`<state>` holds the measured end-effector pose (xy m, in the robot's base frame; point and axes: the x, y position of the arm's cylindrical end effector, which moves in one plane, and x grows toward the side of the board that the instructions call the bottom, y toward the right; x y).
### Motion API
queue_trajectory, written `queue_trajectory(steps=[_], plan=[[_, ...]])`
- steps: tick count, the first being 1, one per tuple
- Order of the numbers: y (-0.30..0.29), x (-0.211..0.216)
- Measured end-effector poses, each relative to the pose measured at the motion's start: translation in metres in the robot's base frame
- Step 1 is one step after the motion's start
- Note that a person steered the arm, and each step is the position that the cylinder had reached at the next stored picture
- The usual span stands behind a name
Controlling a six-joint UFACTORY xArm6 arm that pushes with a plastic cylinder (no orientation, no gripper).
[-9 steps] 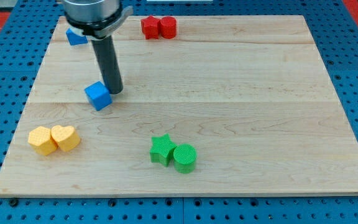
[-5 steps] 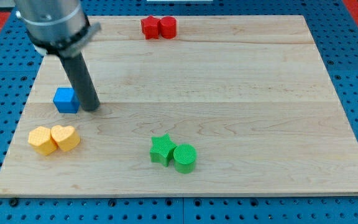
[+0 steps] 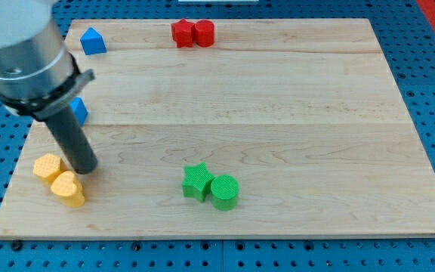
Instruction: Push the blue cube below the blue triangle
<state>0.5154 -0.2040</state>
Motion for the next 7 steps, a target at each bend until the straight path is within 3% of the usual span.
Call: queue_trajectory(steps=[4, 5, 6, 7], plan=[[-0.009, -0.155], [-0.022, -0.129], [-0.036, -0.175], [-0.02, -0.187]])
